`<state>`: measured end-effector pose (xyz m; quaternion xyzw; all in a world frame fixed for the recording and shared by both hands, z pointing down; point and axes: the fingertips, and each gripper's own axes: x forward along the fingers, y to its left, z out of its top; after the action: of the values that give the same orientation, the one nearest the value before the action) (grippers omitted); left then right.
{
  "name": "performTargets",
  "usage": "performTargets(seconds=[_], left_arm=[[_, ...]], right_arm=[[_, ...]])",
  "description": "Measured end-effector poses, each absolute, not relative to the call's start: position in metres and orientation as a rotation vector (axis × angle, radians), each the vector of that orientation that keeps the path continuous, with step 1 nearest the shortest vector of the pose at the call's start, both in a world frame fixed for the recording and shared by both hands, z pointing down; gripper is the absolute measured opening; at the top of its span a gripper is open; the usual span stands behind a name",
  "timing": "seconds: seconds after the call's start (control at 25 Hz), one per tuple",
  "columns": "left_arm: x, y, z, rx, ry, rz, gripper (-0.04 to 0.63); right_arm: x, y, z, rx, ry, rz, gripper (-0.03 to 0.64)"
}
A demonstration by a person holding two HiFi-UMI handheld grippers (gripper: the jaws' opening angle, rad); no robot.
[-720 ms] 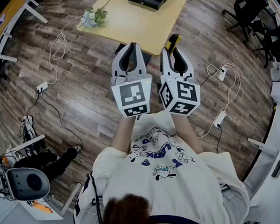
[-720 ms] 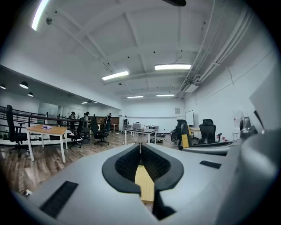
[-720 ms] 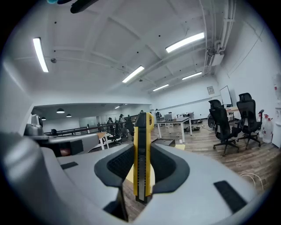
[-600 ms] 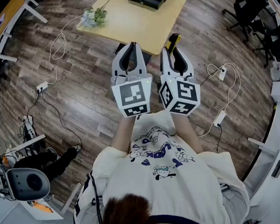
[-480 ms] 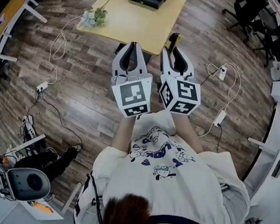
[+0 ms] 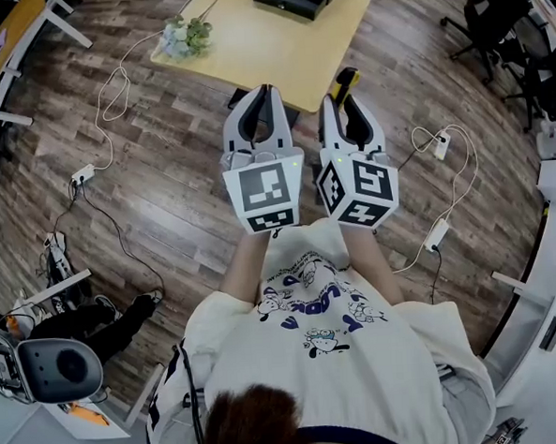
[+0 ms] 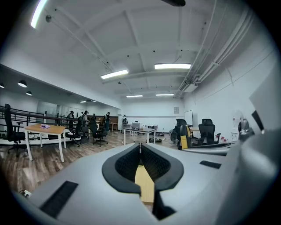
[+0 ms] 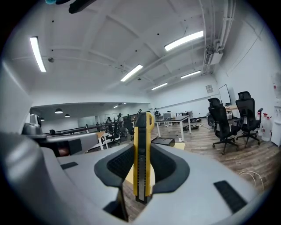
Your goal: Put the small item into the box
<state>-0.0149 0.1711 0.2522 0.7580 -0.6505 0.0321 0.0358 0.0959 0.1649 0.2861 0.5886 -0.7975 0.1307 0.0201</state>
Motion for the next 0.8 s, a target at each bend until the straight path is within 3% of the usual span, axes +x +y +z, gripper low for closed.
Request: performTargets(seconds=[0.8], left_arm=[[-0.029, 0.124, 0.272, 2.366, -1.898, 0.138, 0.023]], right_arm=[[0.086, 0.124, 0.305, 1.889, -2.398, 0.480, 0.127]])
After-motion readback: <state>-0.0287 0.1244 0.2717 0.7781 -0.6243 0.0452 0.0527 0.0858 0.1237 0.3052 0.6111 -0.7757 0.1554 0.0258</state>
